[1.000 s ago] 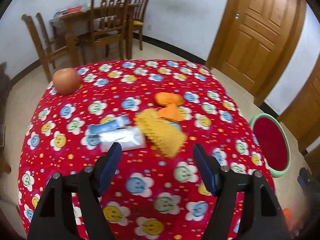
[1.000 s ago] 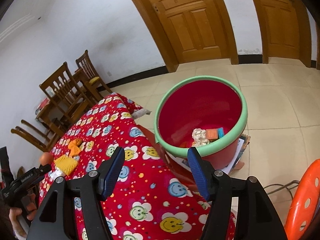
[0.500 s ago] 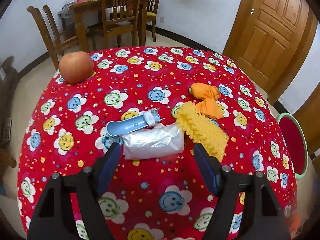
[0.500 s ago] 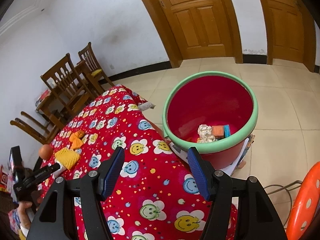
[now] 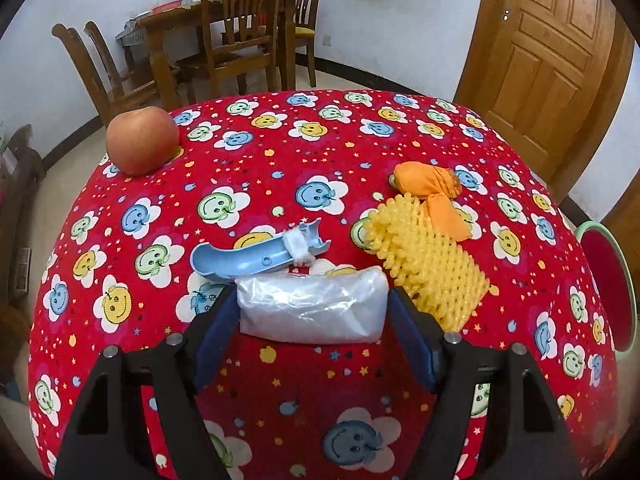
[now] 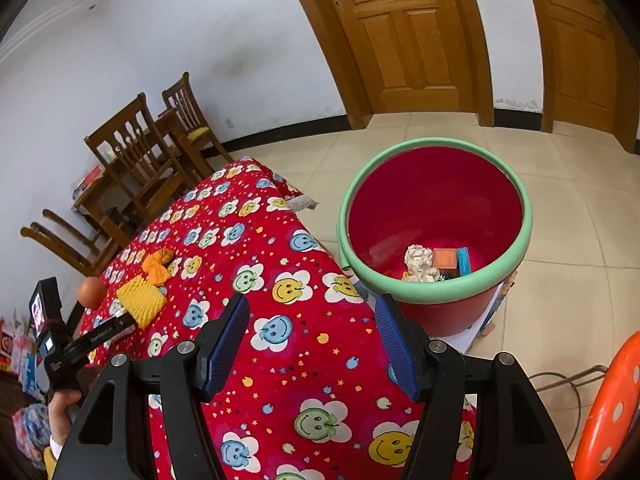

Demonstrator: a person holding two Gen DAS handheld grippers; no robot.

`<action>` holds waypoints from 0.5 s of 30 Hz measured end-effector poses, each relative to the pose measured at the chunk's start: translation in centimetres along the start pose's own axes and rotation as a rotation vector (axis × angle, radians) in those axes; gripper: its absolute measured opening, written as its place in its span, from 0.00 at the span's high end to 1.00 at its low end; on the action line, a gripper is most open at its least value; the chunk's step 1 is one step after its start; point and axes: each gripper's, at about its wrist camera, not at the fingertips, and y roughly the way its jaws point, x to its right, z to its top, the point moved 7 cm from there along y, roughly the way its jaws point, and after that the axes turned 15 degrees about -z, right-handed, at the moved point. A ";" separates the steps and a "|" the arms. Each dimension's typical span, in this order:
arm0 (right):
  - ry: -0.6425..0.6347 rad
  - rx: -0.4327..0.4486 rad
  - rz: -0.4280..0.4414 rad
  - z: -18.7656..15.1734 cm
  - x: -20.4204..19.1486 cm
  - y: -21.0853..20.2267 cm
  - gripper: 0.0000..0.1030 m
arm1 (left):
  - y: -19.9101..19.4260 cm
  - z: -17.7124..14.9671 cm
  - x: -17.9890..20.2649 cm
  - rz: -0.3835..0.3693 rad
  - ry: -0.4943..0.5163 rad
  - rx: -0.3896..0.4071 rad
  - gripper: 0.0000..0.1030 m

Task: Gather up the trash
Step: 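Lower the left tool onto the white tissue pack and close it, then grasp the yellow foam net with the right tool while the left tool holds the tissue pack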

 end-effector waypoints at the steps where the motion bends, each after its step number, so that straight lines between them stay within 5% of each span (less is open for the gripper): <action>1: -0.002 -0.002 0.000 0.0 -0.1 0.0 0.35 | 0.0 -0.1 -0.1 -0.002 -0.003 -0.003 0.28; 15: -0.041 -0.009 0.051 0.1 -3.4 0.1 0.35 | -4.0 -1.4 -0.9 -0.062 -0.036 0.043 0.31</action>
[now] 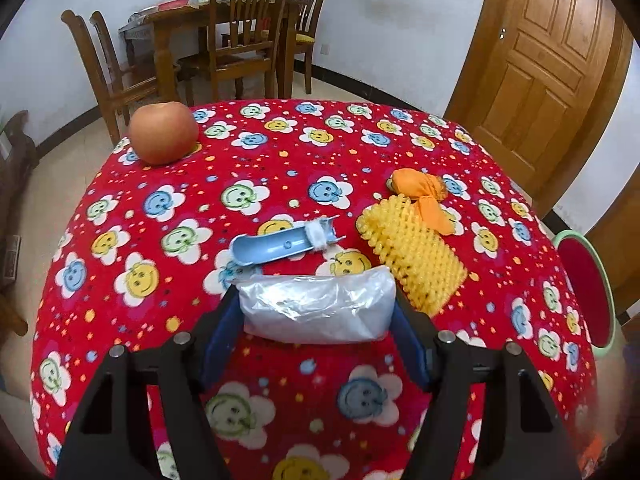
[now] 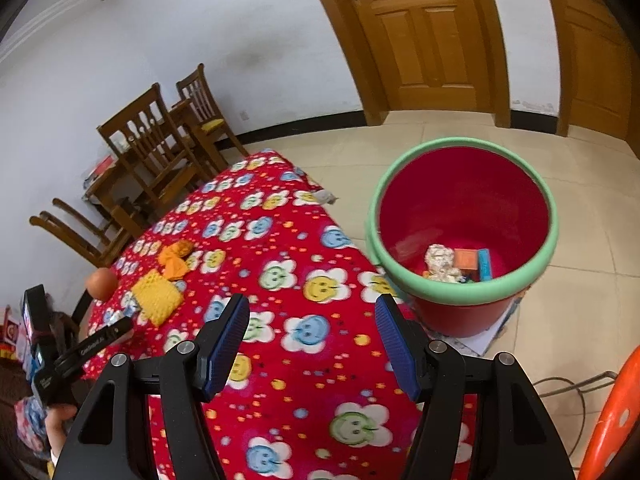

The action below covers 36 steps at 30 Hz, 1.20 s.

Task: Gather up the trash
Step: 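Grasp the yellow foam net with the right tool while the left tool holds the tissue pack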

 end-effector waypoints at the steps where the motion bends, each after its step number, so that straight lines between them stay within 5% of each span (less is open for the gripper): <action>1: -0.005 0.000 0.006 0.0 -0.4 0.1 0.35 | -0.4 0.0 0.0 -0.001 -0.001 0.003 0.31; 20: -0.209 -0.034 0.121 -1.4 -13.2 1.6 0.35 | -5.8 -1.1 -4.7 0.038 -0.089 0.077 0.31; 36: -0.305 -0.108 0.081 -3.2 -20.2 8.2 0.35 | -5.6 -1.8 -7.7 0.035 -0.166 0.082 0.32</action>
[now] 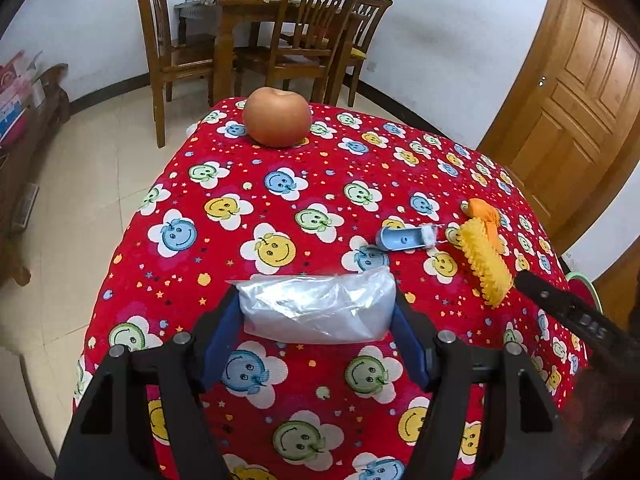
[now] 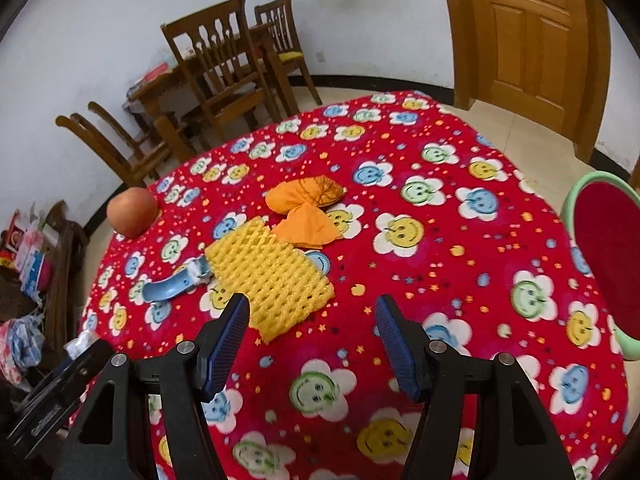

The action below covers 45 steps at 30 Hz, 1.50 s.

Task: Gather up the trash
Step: 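Grasp the yellow foam net with the right tool while the left tool holds the tissue pack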

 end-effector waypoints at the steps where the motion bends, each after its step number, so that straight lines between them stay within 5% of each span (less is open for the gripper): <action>1: -0.003 -0.004 -0.001 0.0 -0.2 0.3 0.35 | 0.0 0.0 -0.1 -0.001 -0.003 -0.001 0.32; 8: -0.031 -0.015 -0.028 -0.7 -0.9 2.0 0.39 | 0.3 -0.2 -0.3 0.001 -0.006 -0.002 0.32; 15: -0.070 0.015 0.003 -1.0 -1.8 1.5 0.81 | 0.4 -0.3 0.2 0.002 0.004 -0.008 0.32; 21: -0.072 0.050 0.024 -1.1 -1.8 0.3 0.97 | 0.2 -0.4 0.7 -0.002 0.018 -0.006 0.32; 33: 0.006 0.085 0.077 -0.8 0.7 -2.8 0.98 | -0.4 -0.7 2.3 -0.021 0.039 -0.005 0.31; 36: 0.031 0.055 0.105 -0.6 0.8 -2.5 0.93 | -0.5 -0.7 2.5 -0.023 0.045 -0.003 0.32; 39: 0.053 0.023 0.115 -0.6 0.7 -1.8 0.75 | -0.5 -0.6 2.5 -0.018 0.048 0.001 0.32; 45: 0.043 -0.002 0.090 -0.7 0.0 -0.2 0.70 | -0.2 -0.6 1.6 -0.010 0.029 0.000 0.32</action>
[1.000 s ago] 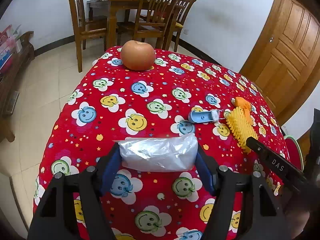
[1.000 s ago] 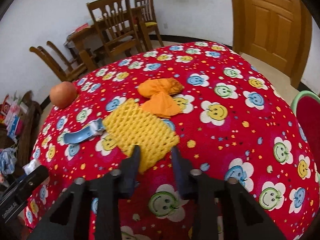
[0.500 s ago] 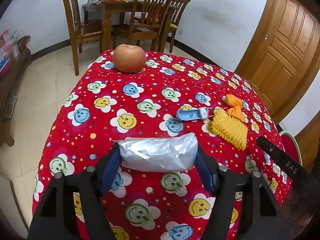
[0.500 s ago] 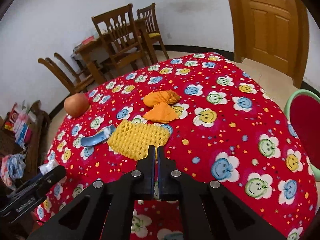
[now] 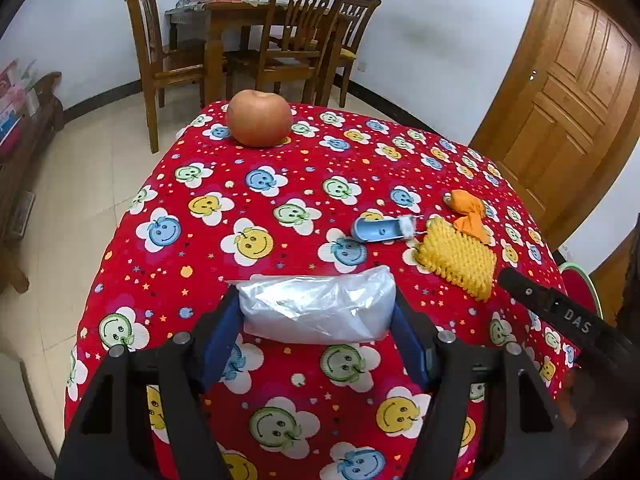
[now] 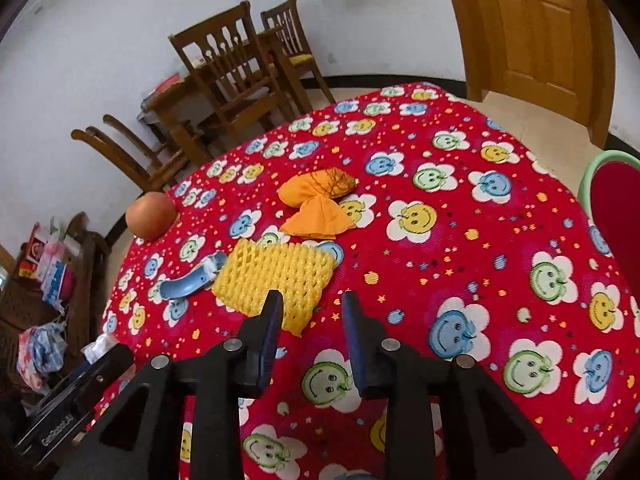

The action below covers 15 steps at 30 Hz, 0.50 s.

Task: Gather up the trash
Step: 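Grasp the yellow foam net with the right tool while the left tool holds the tissue pack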

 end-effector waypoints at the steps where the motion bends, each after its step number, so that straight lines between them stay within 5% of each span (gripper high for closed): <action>1: -0.002 -0.007 -0.003 0.0 -0.1 0.3 0.70 | 0.1 0.0 -0.1 0.001 -0.004 0.000 0.32; 11: -0.090 0.005 -0.068 0.0 -1.8 2.7 0.71 | 0.5 -0.2 -0.7 -0.001 -0.019 -0.008 0.32; 15: -0.118 0.026 -0.066 -0.2 -2.3 2.2 0.89 | 0.5 -0.2 -0.7 -0.002 -0.017 -0.009 0.32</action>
